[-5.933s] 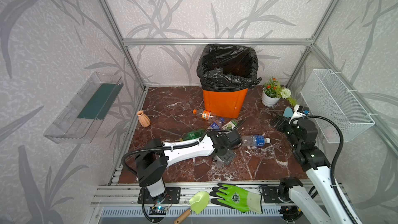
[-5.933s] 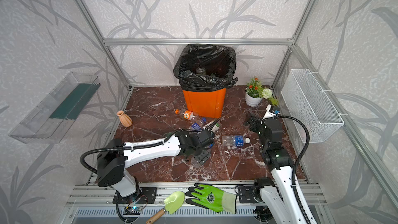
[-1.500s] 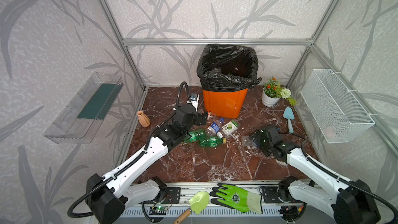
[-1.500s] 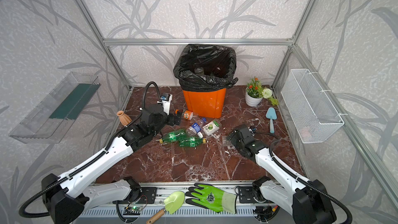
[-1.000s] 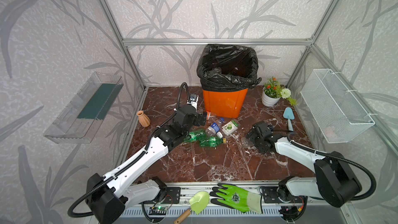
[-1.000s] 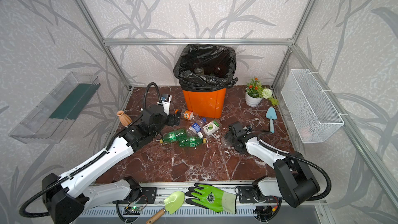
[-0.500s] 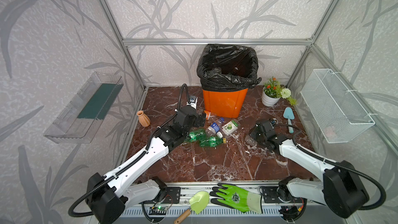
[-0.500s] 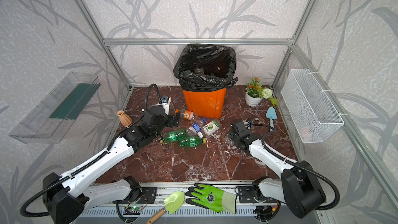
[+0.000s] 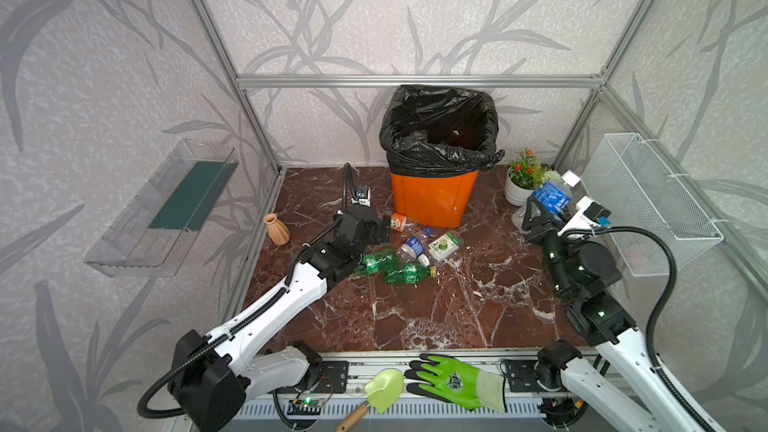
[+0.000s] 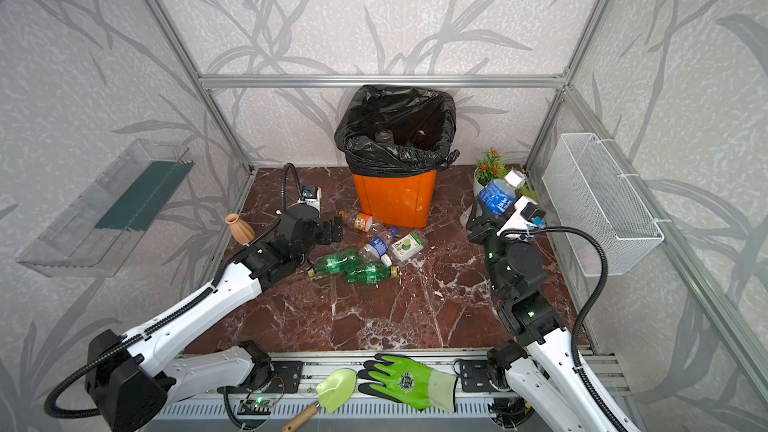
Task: Throw the plastic bottles in the bin
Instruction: 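Lift the blue-labelled bottle and carry it over the bin with the right gripper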
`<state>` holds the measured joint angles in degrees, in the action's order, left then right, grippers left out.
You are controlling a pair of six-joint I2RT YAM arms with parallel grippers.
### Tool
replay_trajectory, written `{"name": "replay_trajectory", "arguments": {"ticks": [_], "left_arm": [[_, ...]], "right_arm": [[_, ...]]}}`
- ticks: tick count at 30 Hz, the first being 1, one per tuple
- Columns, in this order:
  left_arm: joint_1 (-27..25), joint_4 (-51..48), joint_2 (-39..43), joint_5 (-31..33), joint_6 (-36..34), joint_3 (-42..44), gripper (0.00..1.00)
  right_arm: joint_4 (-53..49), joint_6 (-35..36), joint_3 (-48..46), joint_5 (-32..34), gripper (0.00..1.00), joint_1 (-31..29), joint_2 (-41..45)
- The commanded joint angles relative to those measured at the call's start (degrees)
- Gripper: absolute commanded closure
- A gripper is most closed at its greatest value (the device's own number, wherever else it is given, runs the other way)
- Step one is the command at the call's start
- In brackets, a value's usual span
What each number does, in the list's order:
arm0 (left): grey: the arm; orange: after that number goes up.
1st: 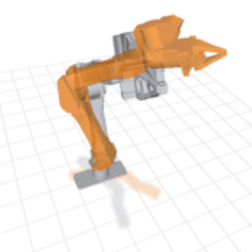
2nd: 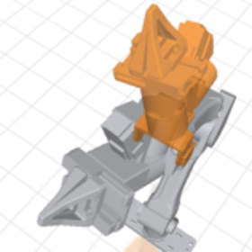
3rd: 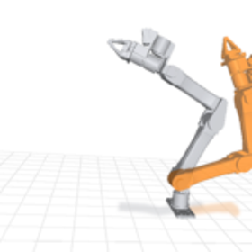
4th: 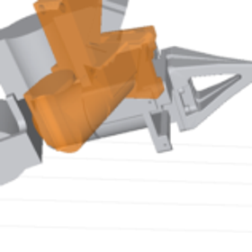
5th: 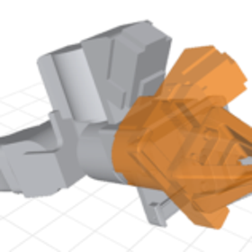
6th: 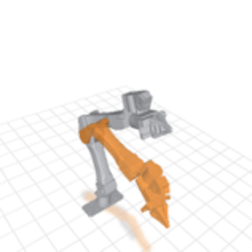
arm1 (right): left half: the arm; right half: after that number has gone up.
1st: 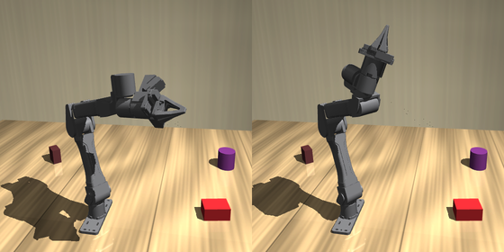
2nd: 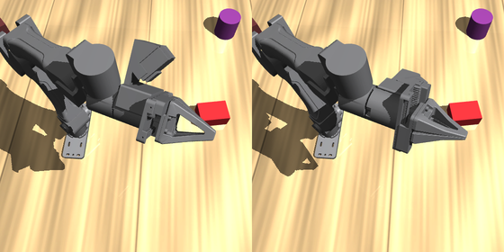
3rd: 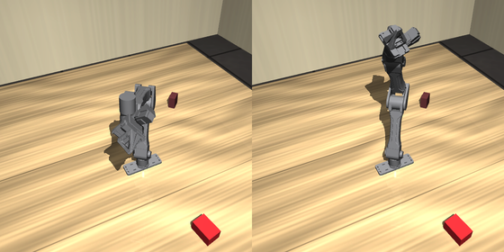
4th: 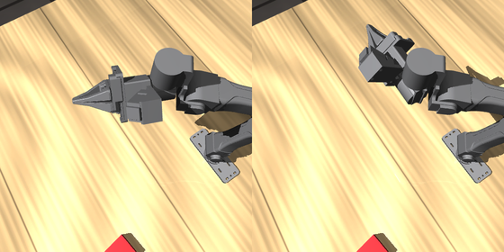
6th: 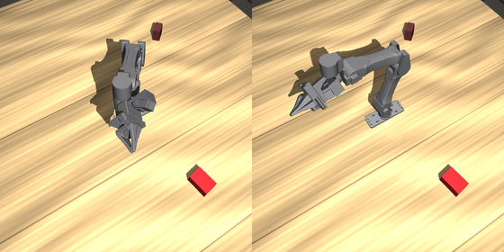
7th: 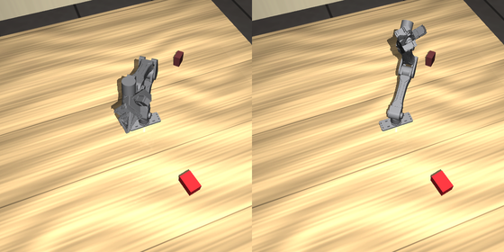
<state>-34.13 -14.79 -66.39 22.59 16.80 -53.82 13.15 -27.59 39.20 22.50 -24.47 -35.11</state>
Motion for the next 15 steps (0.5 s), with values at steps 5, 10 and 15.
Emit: {"name": "replay_trajectory", "arguments": {"ticks": [5, 10, 15], "left_arm": [[0.7, 0.0, 3.8, 0.6, 4.6, 2.4, 0.01], [0.8, -0.3, 4.8, -0.2, 4.8, 2.7, 0.01], [0.9, -0.5, 5.0, -1.5, 4.9, 2.6, 0.01]], "right_arm": [[28.8, 12.7, 6.8, -0.6, 0.44, 0.1, -6.9], [17.0, 6.4, 27.8, -13.7, 0.39, 0.5, -29.4], [-16.5, 6.4, 64.0, -29.5, 0.31, 1.1, -57.1]]}}
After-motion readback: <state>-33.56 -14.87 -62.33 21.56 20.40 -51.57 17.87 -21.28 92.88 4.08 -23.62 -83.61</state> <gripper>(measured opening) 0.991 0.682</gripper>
